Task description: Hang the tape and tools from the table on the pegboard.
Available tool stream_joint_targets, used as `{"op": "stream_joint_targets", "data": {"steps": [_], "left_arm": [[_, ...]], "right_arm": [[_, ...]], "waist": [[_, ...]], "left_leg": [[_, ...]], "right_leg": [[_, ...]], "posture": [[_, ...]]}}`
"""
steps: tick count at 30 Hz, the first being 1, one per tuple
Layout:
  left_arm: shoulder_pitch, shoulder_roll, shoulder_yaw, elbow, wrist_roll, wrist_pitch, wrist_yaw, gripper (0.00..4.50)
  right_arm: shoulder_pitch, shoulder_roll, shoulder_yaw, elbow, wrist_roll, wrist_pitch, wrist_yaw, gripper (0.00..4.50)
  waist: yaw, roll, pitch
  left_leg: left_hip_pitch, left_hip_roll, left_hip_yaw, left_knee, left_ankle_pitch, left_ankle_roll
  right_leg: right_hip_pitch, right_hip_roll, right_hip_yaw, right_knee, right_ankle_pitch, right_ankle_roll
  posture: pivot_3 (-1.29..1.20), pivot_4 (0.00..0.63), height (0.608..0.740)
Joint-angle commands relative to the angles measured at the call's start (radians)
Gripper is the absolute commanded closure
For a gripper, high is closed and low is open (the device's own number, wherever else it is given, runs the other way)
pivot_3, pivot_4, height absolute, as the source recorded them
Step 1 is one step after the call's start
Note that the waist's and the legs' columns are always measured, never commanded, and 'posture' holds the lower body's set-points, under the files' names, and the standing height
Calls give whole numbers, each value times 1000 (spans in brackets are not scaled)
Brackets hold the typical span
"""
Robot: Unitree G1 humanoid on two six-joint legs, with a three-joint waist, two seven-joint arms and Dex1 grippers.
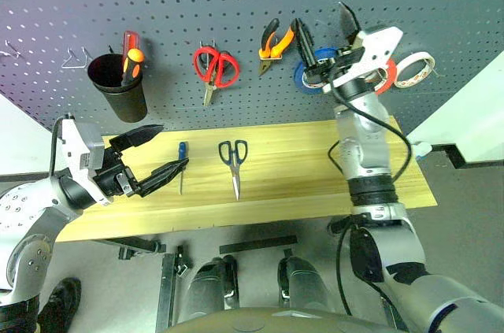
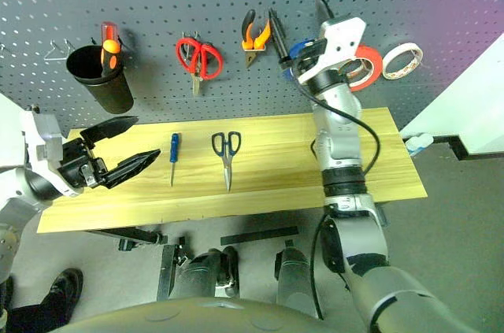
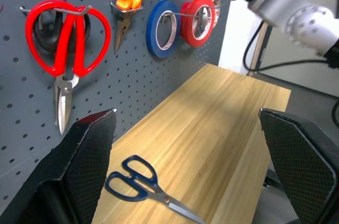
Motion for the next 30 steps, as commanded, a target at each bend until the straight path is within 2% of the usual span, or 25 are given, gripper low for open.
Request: {"op": "stream_joint_targets", "data": {"steps": [1, 6, 15, 19, 24, 30], "left_arm": [[4, -4, 12, -6, -1, -17, -3, 0], [-3, -18, 5, -3, -5, -17, -2, 0], [17, -30, 2, -14, 3, -16, 4, 0], [28, -45, -13, -7, 21, -23, 15, 0], [26, -78, -36, 28, 83, -40, 66, 0], [25, -153, -96, 94, 212, -93, 161, 0]], "right_arm": [[61, -69, -20, -133, 173, 204, 139, 20], [140, -185, -64, -121, 282, 338, 320, 20], [273, -337, -11, -81, 252, 365, 640, 20], [259, -387, 23, -28, 215, 351, 762, 20], [245, -470, 73, 1, 222, 433, 955, 20], [219, -485, 83, 51, 206, 420, 1061, 20]], "waist": [[0, 0, 0], [3, 0, 0], [0, 0, 0], [1, 0, 0], [4, 0, 0], [2, 0, 0]], "left_leg": [[0, 0, 0, 0, 0, 0], [0, 0, 0, 0, -1, 1], [0, 1, 0, 0, -4, 7], [1, 1, 0, 1, -5, 8], [1, 1, 0, 1, -6, 9], [0, 1, -1, 1, -8, 7]], "right_leg": [[0, 0, 0, 0, 0, 0], [1, -1, 0, -1, 0, 0], [2, -1, 0, -3, 0, 0], [2, -1, 0, -3, 0, 0], [3, -2, 0, -4, 0, -1], [3, -3, 0, -6, 1, -1]], "posture": [[-95, 170, 740], [-107, 173, 740], [-109, 181, 740], [-117, 188, 740], [-125, 194, 740], [-126, 196, 740]]}}
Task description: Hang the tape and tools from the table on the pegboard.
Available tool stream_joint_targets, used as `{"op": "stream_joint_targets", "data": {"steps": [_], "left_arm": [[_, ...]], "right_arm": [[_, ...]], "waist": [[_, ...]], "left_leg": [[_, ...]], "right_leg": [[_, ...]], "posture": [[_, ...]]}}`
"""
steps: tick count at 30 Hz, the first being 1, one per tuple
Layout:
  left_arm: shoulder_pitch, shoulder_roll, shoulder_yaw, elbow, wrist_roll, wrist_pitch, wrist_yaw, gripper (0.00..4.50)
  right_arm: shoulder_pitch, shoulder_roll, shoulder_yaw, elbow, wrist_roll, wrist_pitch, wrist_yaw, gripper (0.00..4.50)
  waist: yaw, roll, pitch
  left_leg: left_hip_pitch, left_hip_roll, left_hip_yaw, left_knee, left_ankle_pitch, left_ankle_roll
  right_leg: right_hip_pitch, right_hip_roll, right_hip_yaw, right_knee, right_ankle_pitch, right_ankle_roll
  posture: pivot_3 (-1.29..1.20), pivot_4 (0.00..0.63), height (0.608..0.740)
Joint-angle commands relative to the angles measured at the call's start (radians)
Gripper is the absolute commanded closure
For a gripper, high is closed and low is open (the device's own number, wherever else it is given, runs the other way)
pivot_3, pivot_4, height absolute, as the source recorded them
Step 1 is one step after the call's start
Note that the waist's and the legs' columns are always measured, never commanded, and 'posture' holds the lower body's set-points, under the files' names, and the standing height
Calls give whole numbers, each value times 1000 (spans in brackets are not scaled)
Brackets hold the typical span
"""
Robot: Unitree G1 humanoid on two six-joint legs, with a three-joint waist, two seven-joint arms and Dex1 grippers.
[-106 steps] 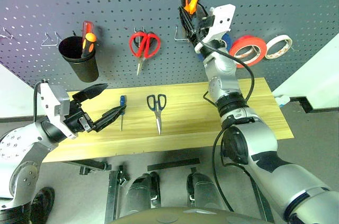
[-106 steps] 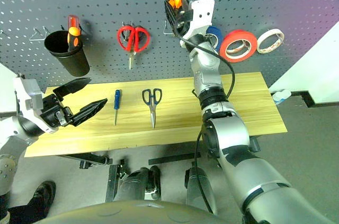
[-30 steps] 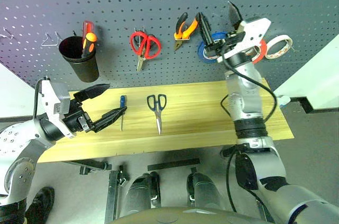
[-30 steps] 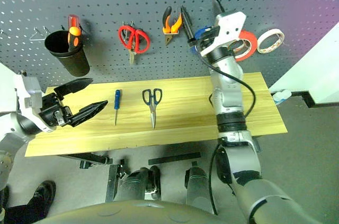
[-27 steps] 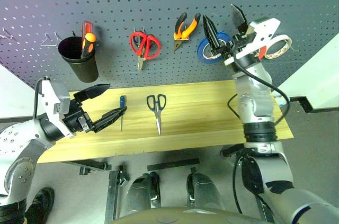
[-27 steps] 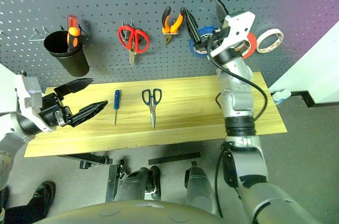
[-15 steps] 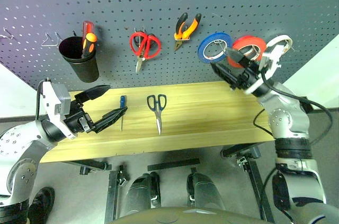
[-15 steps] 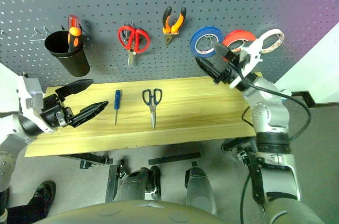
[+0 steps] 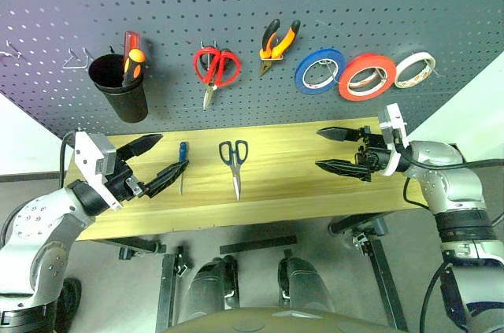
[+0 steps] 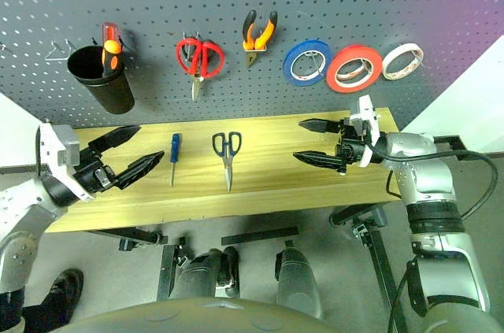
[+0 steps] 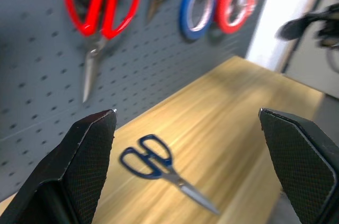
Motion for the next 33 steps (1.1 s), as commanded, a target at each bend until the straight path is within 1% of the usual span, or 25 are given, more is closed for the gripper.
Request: {"op": "stream_joint_targets", "data": {"steps": [1, 3, 4, 6, 7, 9, 10, 12, 14, 15, 17, 20, 22, 26, 28, 30, 33], "left_arm": [[-6, -38, -37, 32, 88, -51, 70, 0], [-25, -63, -51, 63, 101, -9, 127, 0], [-33, -72, -65, 82, 129, -10, 154, 0], [-50, -88, -87, 117, 142, 38, 195, 0], [-62, -105, -94, 136, 168, 32, 232, 0], [-97, -161, -90, 153, 144, 83, 306, 0], [-117, -195, -119, 163, 184, 101, 367, 0], [-140, -257, -172, 159, 201, 178, 437, 0], [-162, -291, -228, 157, 275, 243, 532, 0], [-176, -308, -243, 158, 301, 257, 568, 0], [-220, -350, -256, 169, 298, 303, 606, 0], [-313, -390, -309, 207, 378, 361, 696, 0], [-364, -441, -320, 222, 439, 415, 804, 0], [-448, -526, -381, 280, 478, 439, 839, 0], [-491, -578, -380, 323, 502, 455, 891, 0], [-535, -619, -375, 365, 500, 476, 898, 0], [-584, -645, -360, 413, 515, 499, 919, 0]], "right_arm": [[-11, -10, 0, 5, -6, -35, 69, 20], [-13, 0, -2, 1, -12, -49, 74, 20], [-21, 8, -6, -6, -1, -37, 73, 20], [-41, 11, -14, -32, 53, 50, 90, 20], [-48, 14, -19, -41, 72, 76, 93, 20], [-48, 23, -14, -54, 62, 64, 86, 20], [-45, 38, -14, -60, 54, 49, 70, 20], [-39, 53, -14, -72, 49, 47, 53, 20], [-35, 59, -13, -83, 47, 52, 48, 20], [-35, 63, -14, -86, 46, 51, 45, 20], [-38, 70, -15, -90, 46, 60, 32, 20], [-36, 76, -14, -95, 48, 66, 21, 20], [-31, 71, -10, -91, 42, 66, 24, 20], [-34, 72, -20, -88, 53, 91, 10, 20], [-31, 75, -21, -100, 56, 99, 4, 20], [-33, 75, -24, -106, 58, 105, -3, 20], [-38, 72, -29, -109, 65, 123, -8, 20]], "waist": [[1, 0, 0], [1, 0, 0], [2, 0, 0], [2, 0, 0], [2, 0, 0], [2, 0, 0], [3, 0, 0], [7, 0, 0], [10, 0, 0], [12, 0, 0], [17, 0, 0], [27, 0, 0], [28, 0, 0], [27, -1, 0], [28, -1, 1], [27, -2, 1], [25, -2, 2]], "left_leg": [[0, 0, 0, 0, 0, 0], [0, 0, 0, 0, -1, 1], [0, 0, 0, 0, -1, 1], [0, 0, 0, 0, -1, 1], [-1, 0, 0, 0, -1, 1], [-1, 0, 0, 0, -1, 1], [-1, 0, 0, 0, -1, 2], [-1, 0, 0, 0, -2, 2], [-1, 0, 0, 0, -2, 3], [-1, 0, 0, 0, -2, 3], [-2, -1, 1, 0, -2, 3], [-2, 0, 0, 0, -2, 3], [-2, 0, 0, 0, -2, 3], [-2, -1, 1, 1, -3, 4], [-2, -1, 1, 1, -3, 4], [-2, -1, 1, 1, -3, 5], [-2, -1, 1, 0, -4, 5]], "right_leg": [[0, 0, 0, 0, 0, 0], [0, 0, 0, -1, 0, 0], [0, 0, 0, -1, 0, 0], [0, 0, 0, -2, 0, 0], [1, 0, 0, -3, 1, 0], [1, 0, 0, -4, 1, 1], [1, 0, -1, -4, 2, 1], [1, 0, -1, -6, 2, 2], [3, 0, -1, -8, 3, 3], [3, 0, -1, -8, 4, 4], [3, 0, -1, -10, 4, 4], [3, 0, -2, -10, 4, 4], [4, 0, -2, -10, 5, 4], [5, 0, -2, -13, 6, 6], [5, 0, -2, -13, 6, 6], [5, 0, -2, -14, 6, 6], [5, 0, -2, -13, 6, 6]], "posture": [[-127, 195, 740], [-129, 196, 740], [-132, 196, 740], [-134, 195, 740], [-134, 195, 740], [-136, 194, 740], [-135, 194, 740], [-139, 195, 740], [-140, 201, 740], [-140, 201, 740], [-142, 207, 740], [-148, 212, 740], [-150, 213, 740], [-162, 227, 740], [-166, 232, 740], [-166, 233, 740], [-172, 243, 740]]}}
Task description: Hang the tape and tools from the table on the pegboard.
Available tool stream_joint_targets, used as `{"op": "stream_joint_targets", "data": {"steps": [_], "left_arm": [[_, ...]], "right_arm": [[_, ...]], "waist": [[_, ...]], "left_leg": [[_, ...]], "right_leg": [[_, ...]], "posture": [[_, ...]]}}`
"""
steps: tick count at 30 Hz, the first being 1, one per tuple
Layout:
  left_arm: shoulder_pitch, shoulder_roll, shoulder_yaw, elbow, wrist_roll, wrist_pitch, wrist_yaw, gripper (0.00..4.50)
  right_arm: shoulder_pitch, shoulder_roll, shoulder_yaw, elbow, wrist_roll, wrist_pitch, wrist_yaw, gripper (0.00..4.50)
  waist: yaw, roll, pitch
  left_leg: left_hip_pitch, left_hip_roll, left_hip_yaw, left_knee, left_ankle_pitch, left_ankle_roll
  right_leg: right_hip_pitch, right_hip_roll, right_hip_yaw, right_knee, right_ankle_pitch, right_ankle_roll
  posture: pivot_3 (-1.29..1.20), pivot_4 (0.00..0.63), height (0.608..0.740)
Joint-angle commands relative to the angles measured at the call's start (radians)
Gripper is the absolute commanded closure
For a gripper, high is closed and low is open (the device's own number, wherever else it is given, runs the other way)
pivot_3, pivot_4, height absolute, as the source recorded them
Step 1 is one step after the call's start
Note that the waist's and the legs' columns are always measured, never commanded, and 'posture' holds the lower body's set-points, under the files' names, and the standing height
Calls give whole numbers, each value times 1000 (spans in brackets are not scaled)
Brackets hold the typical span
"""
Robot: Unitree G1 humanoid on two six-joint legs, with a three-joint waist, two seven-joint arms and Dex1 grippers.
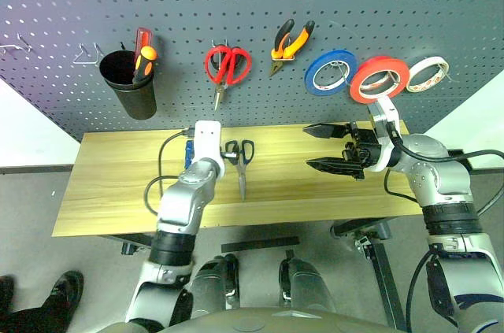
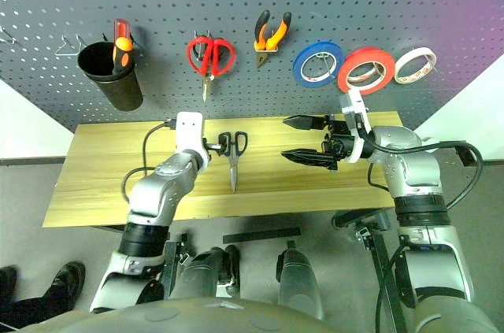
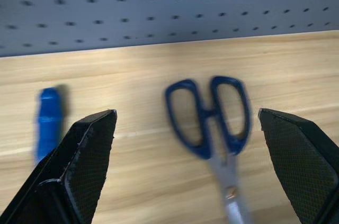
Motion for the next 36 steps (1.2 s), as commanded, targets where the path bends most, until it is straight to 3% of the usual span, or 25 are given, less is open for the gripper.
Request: {"op": "stream_joint_targets", "data": {"steps": [1, 15, 27, 36], "left_arm": [[-45, -22, 13, 32, 31, 15, 40, 0], [-116, -183, 63, 144, 85, 88, 204, 0], [-222, -197, 67, 341, 87, 88, 240, 0], [-278, -183, 43, 408, 58, 75, 139, 0]], "right_arm": [[-7, -6, -29, -37, 28, 12, -3, 20], [-9, -5, -34, -30, 24, 25, -17, 20], [-10, 2, -32, -36, 23, 22, -36, 20], [-3, 2, -32, -43, 22, 16, -47, 20]], "waist": [[-3, 0, 0], [2, -2, 11], [3, -4, 23], [-1, -4, 25]], "left_leg": [[0, 0, 0, 0, 0, 0], [-1, 0, 0, 0, -1, 2], [-2, 0, 1, -1, -2, 2], [-6, 0, 3, -1, 0, -4]], "right_leg": [[0, 0, 0, 0, 0, 0], [0, -1, 0, -2, 0, 0], [-2, -1, 0, -2, 0, 0], [-5, -1, -2, -5, 1, 1]], "posture": [[-173, 243, 740], [-175, 264, 740], [-189, 271, 740], [-198, 274, 740]]}}
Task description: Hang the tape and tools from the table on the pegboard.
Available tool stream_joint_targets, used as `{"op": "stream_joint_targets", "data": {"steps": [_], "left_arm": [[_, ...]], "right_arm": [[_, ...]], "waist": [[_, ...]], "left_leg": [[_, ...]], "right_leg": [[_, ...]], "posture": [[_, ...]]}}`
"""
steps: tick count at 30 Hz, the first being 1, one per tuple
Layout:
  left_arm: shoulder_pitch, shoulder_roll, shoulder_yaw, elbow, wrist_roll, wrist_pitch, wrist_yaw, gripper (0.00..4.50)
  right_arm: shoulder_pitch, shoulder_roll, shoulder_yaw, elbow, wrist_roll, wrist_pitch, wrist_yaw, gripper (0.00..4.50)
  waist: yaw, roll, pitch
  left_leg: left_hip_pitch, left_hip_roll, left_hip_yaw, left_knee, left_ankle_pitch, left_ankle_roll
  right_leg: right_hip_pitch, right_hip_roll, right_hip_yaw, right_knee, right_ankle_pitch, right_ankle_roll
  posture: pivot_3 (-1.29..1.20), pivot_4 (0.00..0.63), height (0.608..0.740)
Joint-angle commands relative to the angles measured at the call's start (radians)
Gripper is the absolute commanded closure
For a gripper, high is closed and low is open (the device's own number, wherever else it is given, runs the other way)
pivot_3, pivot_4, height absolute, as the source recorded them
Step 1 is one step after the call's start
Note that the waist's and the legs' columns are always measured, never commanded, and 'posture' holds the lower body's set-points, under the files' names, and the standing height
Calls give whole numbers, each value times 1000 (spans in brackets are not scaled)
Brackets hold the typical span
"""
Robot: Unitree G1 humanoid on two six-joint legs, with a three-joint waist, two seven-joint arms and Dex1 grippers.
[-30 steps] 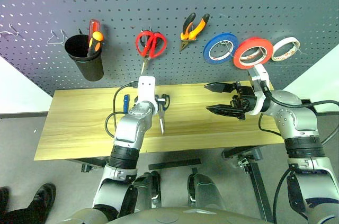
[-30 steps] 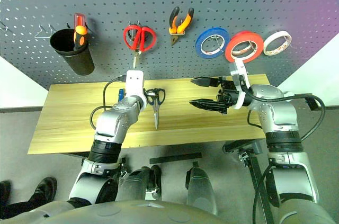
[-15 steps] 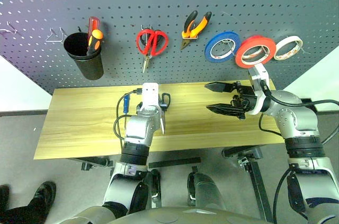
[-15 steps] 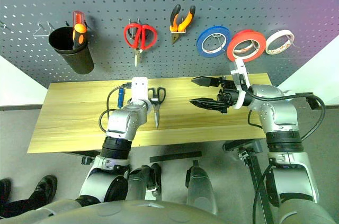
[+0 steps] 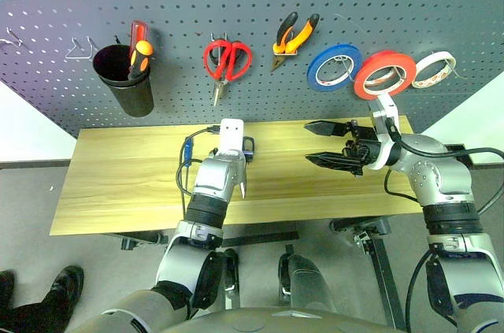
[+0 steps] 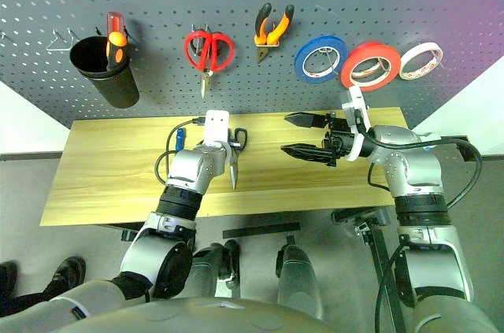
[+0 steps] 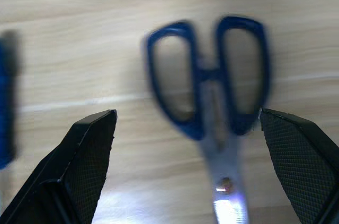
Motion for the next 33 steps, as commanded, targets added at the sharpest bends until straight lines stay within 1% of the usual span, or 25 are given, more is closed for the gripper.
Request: {"op": "stream_joint_targets", "data": {"steps": [1, 9, 15, 25, 28, 33], "left_arm": [[-48, -52, 0, 8, -13, 3, -12, 0], [-24, -78, -13, -10, -10, 37, 7, 0], [-27, -92, 19, 4, -34, 51, 22, 0], [-45, -95, 35, 58, -46, 51, 45, 0], [-60, -93, 40, 78, -51, 43, 46, 0], [-75, -96, 54, 112, -71, 30, 44, 0]], "right_arm": [[-2, 1, -23, -41, 14, -15, -4, 20], [-3, 6, -22, -38, 13, -17, -13, 20], [5, 7, -20, -50, 14, -13, -19, 20], [25, -2, -33, -88, 31, 9, -28, 20], [44, -16, -28, -107, 40, 18, -5, 20], [60, -25, -35, -127, 44, 19, -8, 20]], "waist": [[-1, 0, 1], [0, 1, 6], [0, 2, 8], [-1, 2, 8], [0, 2, 8], [-2, 2, 8]], "left_leg": [[0, 0, 0, 0, 0, 0], [-1, 0, 0, 0, -1, 1], [-3, 0, 0, -1, -1, 2], [-4, 0, 0, -1, -2, 2], [-4, 0, 0, -1, -2, 2], [-4, 0, 0, -1, -2, 3]], "right_leg": [[0, 0, 0, -1, 0, 0], [1, 0, 0, -3, 1, 2], [0, 0, -1, -7, 2, 4], [0, 0, -1, -9, 3, 5], [0, 0, -1, -9, 3, 5], [0, 0, -1, -9, 3, 6]], "posture": [[-199, 275, 740], [-198, 277, 740], [-207, 280, 740], [-226, 281, 740], [-230, 280, 740], [-235, 282, 740]]}}
